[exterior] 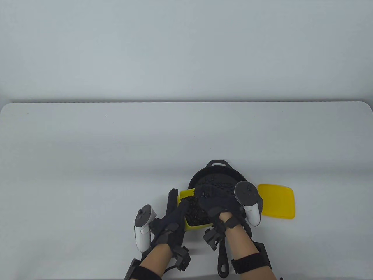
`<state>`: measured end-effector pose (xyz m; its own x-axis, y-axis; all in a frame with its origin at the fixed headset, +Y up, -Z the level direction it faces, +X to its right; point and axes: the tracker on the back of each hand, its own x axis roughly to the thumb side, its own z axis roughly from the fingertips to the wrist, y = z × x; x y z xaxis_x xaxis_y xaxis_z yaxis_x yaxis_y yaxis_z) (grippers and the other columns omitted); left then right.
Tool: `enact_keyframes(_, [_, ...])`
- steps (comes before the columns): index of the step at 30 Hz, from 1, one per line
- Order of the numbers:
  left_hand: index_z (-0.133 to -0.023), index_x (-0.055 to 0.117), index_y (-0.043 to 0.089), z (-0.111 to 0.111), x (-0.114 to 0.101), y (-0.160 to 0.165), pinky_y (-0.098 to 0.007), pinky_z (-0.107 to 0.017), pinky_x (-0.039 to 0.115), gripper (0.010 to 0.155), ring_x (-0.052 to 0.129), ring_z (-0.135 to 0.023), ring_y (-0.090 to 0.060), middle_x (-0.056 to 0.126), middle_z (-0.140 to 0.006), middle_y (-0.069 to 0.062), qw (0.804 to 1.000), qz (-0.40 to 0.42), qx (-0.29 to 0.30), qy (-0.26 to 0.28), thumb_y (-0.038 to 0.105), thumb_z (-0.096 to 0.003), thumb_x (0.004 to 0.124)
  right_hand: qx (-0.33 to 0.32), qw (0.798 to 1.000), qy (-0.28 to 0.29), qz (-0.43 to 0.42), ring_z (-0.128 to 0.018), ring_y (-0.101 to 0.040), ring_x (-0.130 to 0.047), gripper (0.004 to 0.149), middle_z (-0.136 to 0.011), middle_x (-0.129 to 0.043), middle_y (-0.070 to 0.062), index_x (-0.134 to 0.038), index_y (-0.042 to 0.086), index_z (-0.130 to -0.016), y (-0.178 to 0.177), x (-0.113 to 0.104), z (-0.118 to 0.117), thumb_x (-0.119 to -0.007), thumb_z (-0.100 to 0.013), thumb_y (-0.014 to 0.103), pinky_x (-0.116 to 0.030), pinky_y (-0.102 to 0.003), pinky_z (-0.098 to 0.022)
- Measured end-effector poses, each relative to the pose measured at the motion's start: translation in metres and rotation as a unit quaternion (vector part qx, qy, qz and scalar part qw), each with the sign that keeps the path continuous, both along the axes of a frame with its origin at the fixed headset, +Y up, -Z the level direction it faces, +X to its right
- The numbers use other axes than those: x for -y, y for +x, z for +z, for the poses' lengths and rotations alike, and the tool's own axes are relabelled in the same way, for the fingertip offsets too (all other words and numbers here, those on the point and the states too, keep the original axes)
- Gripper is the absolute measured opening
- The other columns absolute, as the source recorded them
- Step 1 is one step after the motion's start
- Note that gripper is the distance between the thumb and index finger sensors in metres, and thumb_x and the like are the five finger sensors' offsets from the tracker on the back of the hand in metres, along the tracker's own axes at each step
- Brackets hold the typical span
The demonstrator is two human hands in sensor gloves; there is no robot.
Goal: Sprinkle coffee beans onto the frying pan
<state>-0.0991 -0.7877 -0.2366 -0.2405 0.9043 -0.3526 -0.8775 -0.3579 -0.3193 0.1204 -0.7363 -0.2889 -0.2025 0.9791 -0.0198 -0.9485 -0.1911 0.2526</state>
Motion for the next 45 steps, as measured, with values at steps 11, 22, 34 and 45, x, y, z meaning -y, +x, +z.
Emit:
enact_keyframes(11, [-0.104,-0.001,0.040,-0.006,0.003,-0.019,-0.049,-0.067,0.069,0.079,0.062,-0.090,-0.047,0.030,-0.103,-0.022,0.999,0.009,-0.046,-0.004,0.062,-0.0579,0.060,0.106,0.994,0.006,-0.011,-0.053,-0.035,-0.091,0.034,-0.089,-0.067,-0.022,-0.078,0.015,-0.086,0.049,0.001,-0.002,-0.081,-0.053,0.016,-0.095,-0.017,-0.029])
enact_keyframes(22, [-0.104,-0.001,0.040,-0.007,0.005,-0.025,-0.049,-0.067,0.068,0.079,0.062,-0.091,-0.047,0.030,-0.103,-0.022,0.998,0.002,-0.055,0.001,0.062,-0.0580,0.060,0.072,0.982,-0.032,0.171,-0.057,-0.045,-0.086,0.039,-0.091,-0.060,-0.032,-0.073,0.005,-0.091,0.046,0.024,-0.011,-0.076,-0.053,0.012,-0.093,-0.026,-0.033])
enact_keyframes(34, [-0.103,-0.001,0.040,-0.007,0.002,-0.026,-0.049,-0.067,0.068,0.079,0.062,-0.091,-0.047,0.030,-0.103,-0.022,0.998,0.001,-0.060,0.010,0.062,-0.0580,0.060,0.110,0.934,-0.009,0.341,-0.061,-0.046,-0.085,0.041,-0.093,-0.060,-0.033,-0.072,0.004,-0.093,0.072,0.013,-0.013,-0.074,-0.053,0.014,-0.091,-0.029,-0.037])
enact_keyframes(45, [-0.103,-0.001,0.040,-0.007,0.002,-0.026,-0.049,-0.068,0.067,0.079,0.061,-0.092,-0.047,0.029,-0.103,-0.022,0.998,-0.004,-0.060,0.015,0.062,-0.0580,0.060,0.107,0.968,0.040,0.221,-0.086,-0.065,-0.055,0.075,-0.105,-0.040,-0.036,-0.042,0.003,-0.111,0.073,0.009,-0.008,-0.066,-0.061,0.054,-0.076,-0.055,-0.052])
